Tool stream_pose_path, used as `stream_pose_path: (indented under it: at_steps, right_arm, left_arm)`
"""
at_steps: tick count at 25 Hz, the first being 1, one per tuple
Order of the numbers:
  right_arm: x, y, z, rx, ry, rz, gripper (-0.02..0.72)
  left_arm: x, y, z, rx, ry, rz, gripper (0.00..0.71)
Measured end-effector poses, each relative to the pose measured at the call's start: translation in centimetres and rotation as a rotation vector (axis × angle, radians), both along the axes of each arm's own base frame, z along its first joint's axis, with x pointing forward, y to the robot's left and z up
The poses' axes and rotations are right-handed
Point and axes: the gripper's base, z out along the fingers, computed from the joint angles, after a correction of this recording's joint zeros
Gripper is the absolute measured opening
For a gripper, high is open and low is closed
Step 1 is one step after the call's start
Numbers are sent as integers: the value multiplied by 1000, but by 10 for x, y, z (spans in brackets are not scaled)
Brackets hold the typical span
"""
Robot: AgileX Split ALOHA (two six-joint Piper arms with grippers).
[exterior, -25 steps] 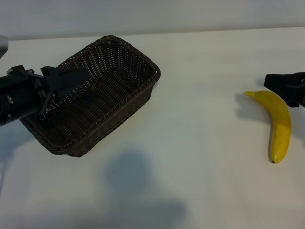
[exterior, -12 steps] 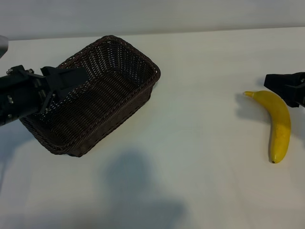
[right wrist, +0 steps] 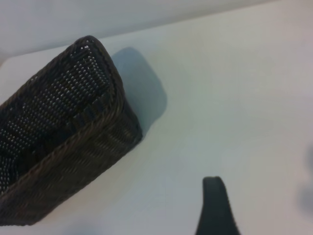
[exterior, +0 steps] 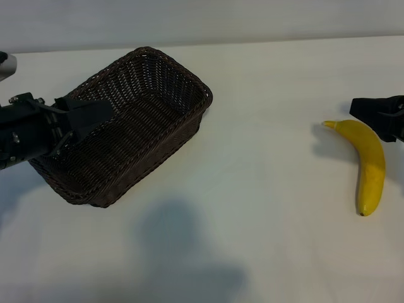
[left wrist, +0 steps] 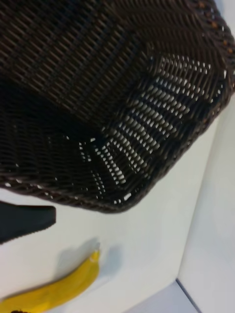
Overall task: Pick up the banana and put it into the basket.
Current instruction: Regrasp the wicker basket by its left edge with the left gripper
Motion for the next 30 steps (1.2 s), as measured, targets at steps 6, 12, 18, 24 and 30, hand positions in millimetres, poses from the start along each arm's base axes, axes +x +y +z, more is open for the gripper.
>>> stream_pose_path:
  at_steps: [6, 12, 18, 24, 30]
  right_arm:
    - [0, 0, 0, 0, 0, 0, 488]
    - [0, 0, 0, 0, 0, 0, 488]
    - [0, 0, 0, -3, 1, 2, 488]
    - [0, 0, 0, -4, 1, 3, 488]
    - [-1, 1, 0, 6, 1, 18, 488]
  left_arm:
    - [-1, 0, -1, -46, 48, 27, 479]
    - [-6, 1, -9, -22, 173, 37, 479]
    - [-21, 8, -2, 60, 232, 84, 478]
    - [-44, 19, 13, 135, 261, 199, 478]
    - [-52, 36, 4, 265, 384, 345, 478]
